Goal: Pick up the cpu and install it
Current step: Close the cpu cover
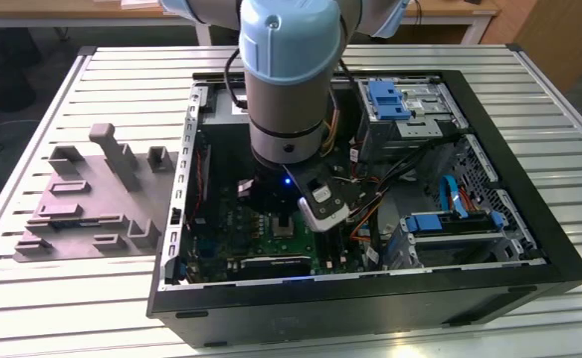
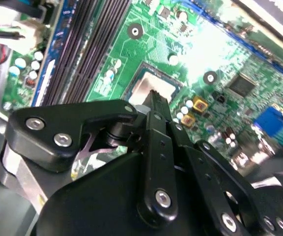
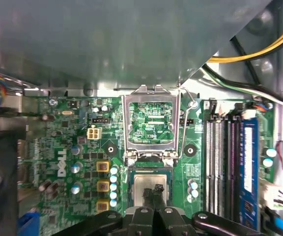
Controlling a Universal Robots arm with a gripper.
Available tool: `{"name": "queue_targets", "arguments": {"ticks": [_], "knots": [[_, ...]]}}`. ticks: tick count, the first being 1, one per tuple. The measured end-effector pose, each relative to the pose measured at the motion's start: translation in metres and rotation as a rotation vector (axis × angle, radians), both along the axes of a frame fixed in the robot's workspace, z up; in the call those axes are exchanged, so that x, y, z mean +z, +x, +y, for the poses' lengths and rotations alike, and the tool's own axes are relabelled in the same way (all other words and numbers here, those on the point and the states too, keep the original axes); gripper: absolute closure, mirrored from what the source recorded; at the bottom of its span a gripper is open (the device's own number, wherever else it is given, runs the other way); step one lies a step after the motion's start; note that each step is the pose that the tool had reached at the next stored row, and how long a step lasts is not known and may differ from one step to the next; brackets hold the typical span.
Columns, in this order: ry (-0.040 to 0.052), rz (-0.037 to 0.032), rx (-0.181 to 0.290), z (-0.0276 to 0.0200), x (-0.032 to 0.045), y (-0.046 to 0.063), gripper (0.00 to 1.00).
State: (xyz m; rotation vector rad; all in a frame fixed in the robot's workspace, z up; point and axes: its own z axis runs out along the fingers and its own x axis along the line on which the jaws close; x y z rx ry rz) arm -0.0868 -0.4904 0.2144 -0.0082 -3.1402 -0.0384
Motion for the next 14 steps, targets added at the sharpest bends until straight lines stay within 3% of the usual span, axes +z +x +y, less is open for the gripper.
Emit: {"name": "queue_targets", "arguments": {"ticks": [3,9,14], "knots": [[0.0000,-0.0010,0.000,0.0004,0.0134,0.000,0.89],[-0.0033,-0.0070,0.000,0.0018,0.0271,0.000,0.89],[-0.0052,-0.0177,0.003,0.0032,0.0298,0.000,0.89]]}}
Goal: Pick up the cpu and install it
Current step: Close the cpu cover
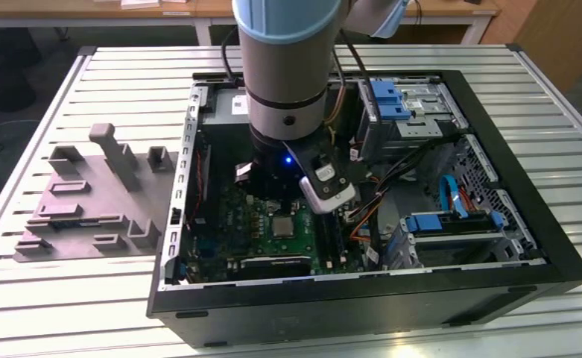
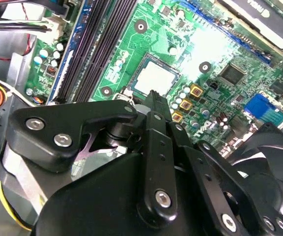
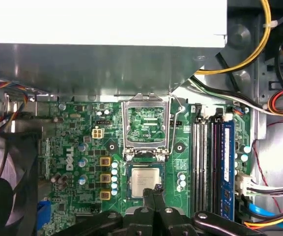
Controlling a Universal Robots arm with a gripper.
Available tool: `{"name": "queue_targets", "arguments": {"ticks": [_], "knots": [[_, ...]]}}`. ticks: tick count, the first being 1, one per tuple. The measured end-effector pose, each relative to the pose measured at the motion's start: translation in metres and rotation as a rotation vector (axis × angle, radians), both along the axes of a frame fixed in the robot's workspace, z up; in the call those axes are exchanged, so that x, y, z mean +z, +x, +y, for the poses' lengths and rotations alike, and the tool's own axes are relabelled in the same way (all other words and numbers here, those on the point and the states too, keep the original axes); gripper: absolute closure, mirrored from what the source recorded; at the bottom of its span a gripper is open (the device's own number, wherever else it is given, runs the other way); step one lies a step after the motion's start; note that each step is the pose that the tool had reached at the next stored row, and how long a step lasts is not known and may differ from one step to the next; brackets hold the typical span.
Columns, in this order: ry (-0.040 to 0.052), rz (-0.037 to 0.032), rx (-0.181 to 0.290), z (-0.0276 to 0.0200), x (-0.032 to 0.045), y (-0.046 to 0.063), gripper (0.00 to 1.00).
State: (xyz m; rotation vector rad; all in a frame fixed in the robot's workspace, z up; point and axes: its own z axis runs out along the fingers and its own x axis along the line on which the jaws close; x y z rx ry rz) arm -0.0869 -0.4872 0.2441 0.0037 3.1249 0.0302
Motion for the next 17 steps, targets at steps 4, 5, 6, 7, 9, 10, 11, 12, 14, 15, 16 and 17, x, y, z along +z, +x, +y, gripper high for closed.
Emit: {"name": "queue_targets", "arguments": {"ticks": [4,5,6,7,9,10,11,12,14,15,16,17], "knots": [[-0.0002,-0.0002,0.066,0.0000,-0.0003,-0.0001,0.89],[-0.0003,-0.0002,0.084,0.0000,-0.0003,-0.0001,0.89],[-0.0002,-0.0002,0.102,0.0001,-0.0003,-0.0001,0.89],[-0.0002,-0.0003,0.120,0.0000,-0.0004,-0.0001,0.89],[-0.0001,-0.0003,0.152,0.0000,-0.0006,0.0000,0.89],[-0.0001,-0.0003,0.164,0.0001,-0.0008,0.0004,0.89],[0.0000,-0.0003,0.175,0.0001,-0.0009,0.0008,0.89],[0.0000,-0.0003,0.182,0.0001,-0.0010,0.0015,0.89],[-0.0001,-0.0003,0.183,0.0000,-0.0011,0.0023,0.89],[-0.0001,-0.0003,0.183,0.0000,-0.0011,0.0023,0.89],[-0.0001,-0.0003,0.183,0.0000,-0.0011,0.0026,0.89],[-0.0001,-0.0003,0.183,0.0000,-0.0011,0.0028,0.89]]}}
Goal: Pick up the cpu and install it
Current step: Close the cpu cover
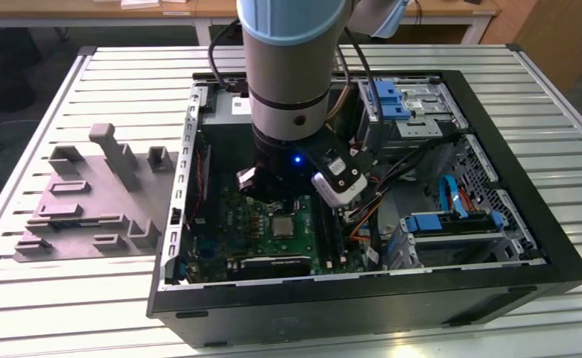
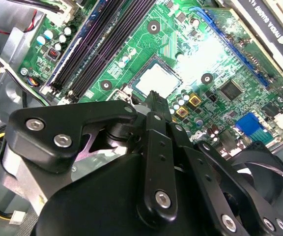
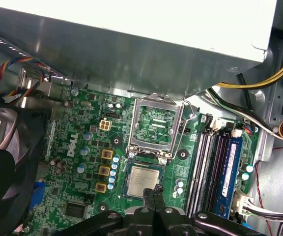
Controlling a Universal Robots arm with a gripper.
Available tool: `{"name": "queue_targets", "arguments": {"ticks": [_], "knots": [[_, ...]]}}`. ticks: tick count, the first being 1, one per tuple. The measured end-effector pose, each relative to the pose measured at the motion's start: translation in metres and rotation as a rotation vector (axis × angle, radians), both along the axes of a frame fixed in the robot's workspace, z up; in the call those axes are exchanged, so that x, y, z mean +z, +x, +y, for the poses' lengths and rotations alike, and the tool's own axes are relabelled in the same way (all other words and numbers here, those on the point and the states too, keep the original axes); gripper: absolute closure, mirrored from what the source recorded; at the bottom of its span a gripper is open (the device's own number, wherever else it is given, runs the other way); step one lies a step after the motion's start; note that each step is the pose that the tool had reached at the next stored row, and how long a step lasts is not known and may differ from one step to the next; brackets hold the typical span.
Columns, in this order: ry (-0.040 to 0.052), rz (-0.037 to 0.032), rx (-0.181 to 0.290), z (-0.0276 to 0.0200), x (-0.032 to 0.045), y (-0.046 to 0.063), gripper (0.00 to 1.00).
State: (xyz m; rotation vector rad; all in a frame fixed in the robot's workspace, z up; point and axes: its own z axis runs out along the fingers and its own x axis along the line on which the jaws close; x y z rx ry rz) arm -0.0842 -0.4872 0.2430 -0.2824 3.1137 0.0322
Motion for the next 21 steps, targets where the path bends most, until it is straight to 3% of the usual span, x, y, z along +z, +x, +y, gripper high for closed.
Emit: {"name": "queue_targets", "arguments": {"ticks": [11,17,21], "knots": [[0.0000,0.0000,0.001,0.0000,0.0000,0.0001,0.89],[0.0004,-0.0003,0.087,-0.0001,-0.0004,0.0004,0.89],[0.0011,-0.0004,0.094,0.0013,-0.0014,0.0054,0.89]]}}
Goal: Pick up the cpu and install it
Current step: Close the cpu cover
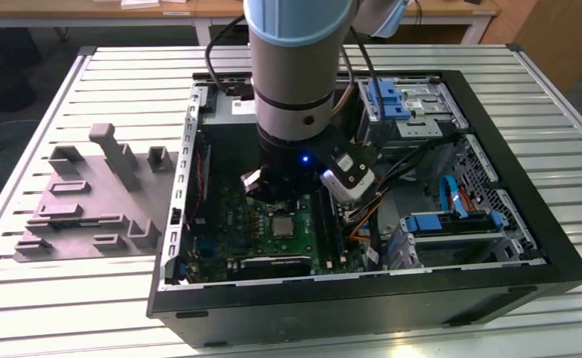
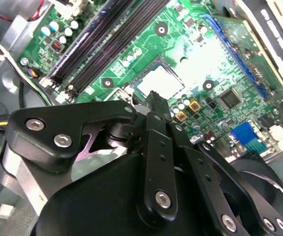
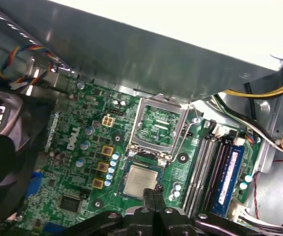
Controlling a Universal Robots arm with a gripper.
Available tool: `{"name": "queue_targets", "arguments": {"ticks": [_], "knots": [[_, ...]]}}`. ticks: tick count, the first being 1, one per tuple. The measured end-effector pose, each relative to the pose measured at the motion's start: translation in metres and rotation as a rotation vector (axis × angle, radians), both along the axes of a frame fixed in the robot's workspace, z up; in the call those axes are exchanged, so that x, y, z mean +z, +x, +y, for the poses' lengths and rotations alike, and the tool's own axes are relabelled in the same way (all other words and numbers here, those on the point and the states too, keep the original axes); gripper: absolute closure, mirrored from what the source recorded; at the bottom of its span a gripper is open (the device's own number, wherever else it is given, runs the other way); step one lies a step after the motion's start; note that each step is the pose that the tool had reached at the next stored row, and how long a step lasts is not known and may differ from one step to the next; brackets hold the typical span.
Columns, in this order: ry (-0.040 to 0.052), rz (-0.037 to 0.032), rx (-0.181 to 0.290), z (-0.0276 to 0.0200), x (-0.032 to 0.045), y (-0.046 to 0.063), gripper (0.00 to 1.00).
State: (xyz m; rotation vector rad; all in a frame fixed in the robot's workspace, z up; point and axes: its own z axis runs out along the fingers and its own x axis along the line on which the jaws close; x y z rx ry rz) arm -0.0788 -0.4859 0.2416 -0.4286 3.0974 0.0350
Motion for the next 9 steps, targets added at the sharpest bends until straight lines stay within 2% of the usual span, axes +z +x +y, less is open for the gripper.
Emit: {"name": "queue_targets", "arguments": {"ticks": [9], "knots": [[-0.0002,0.0000,0.002,0.0131,-0.0032,0.015,0.89]]}}
